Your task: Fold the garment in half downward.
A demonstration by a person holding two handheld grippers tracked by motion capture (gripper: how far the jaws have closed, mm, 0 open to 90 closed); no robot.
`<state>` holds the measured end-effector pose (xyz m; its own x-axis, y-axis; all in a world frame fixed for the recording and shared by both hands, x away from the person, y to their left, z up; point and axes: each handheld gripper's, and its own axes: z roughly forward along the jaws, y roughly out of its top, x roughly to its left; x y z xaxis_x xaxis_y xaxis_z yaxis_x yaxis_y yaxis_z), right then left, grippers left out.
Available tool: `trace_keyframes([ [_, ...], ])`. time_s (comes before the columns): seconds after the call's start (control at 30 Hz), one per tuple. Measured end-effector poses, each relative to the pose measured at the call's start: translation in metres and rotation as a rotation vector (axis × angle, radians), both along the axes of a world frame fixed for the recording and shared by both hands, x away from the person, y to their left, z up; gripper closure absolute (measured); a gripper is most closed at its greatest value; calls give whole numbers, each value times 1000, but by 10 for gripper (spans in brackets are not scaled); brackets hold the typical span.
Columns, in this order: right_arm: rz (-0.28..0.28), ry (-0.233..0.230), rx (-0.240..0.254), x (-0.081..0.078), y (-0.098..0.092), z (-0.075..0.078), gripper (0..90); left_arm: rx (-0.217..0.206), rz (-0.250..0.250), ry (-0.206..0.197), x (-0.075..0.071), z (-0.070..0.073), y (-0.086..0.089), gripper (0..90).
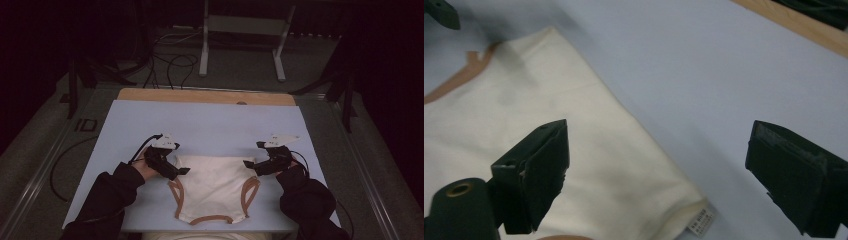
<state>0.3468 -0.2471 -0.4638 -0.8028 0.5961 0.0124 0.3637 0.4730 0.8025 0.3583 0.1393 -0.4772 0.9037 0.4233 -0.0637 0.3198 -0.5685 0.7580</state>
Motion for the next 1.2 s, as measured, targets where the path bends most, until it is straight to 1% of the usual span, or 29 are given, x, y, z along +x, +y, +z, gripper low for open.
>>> trace_keyframes([
  [0.07,-15,24,-3,4,-1,-4,103,6,6,-2,3,-2,0,2],
  [0.1,-31,23,-12,5,-2,-6,103,4,10,0,5,-2,1,2],
  [0.13,-36,35,-14,6,-3,-8,103,-5,19,5,7,-3,1,2],
  [0.17,-39,51,-5,8,-3,-10,103,-5,22,3,8,-4,2,2],
  [0.23,-54,61,-4,9,-4,-13,102,-2,29,3,11,-8,1,2],
  [0.27,-59,68,-7,11,-5,-16,98,-3,33,8,11,-9,1,2],
  [0.3,-61,74,-8,11,-5,-17,98,-7,37,30,12,-10,1,2],
  [0.33,-67,81,-18,11,-4,-19,98,-21,41,46,13,-11,0,1],
  [0.37,-69,83,-22,11,-3,-21,99,-21,40,52,13,-13,0,2],
  [0.47,-68,116,-30,13,-2,-29,98,17,51,90,14,-18,-1,2],
  [0.5,-64,130,-37,14,-1,-31,98,40,49,94,14,-20,-2,2],
  [0.57,-64,149,-45,16,0,-38,98,77,57,77,13,-24,-4,3],
  [0.6,-65,160,-50,17,1,-41,98,91,71,73,14,-25,-5,30],
  [0.63,-59,169,-58,18,1,-44,99,90,87,77,14,-27,-5,63],
  [0.67,-68,176,-67,18,2,-46,108,93,92,74,15,-29,-4,91],
  [0.7,-63,172,-79,19,2,-49,135,96,98,71,15,-30,-3,128],
  [0.73,-67,174,-86,19,3,-51,135,99,96,78,16,-30,-2,162],
  [0.77,-73,186,-87,19,3,-52,139,103,97,86,17,-31,-2,169],
  [0.83,-73,196,-98,20,4,-55,166,109,94,90,19,-33,0,271],
  [0.87,-74,203,-103,21,4,-56,172,109,97,94,19,-34,1,301],
  [0.93,-85,198,-87,22,3,-57,210,121,89,85,19,-35,2,331],
  [1.0,-84,194,-89,22,2,-56,259,133,96,83,20,-37,4,385],
  [1.07,-80,185,-102,20,3,-56,298,139,93,89,20,-38,6,442],
  [1.1,-72,181,-107,20,4,-55,348,137,97,85,20,-38,7,464],
  [1.17,-62,173,-114,19,5,-54,405,132,102,93,21,-38,9,527],
  [1.2,-61,171,-121,19,5,-54,443,130,102,88,21,-39,9,539],
])
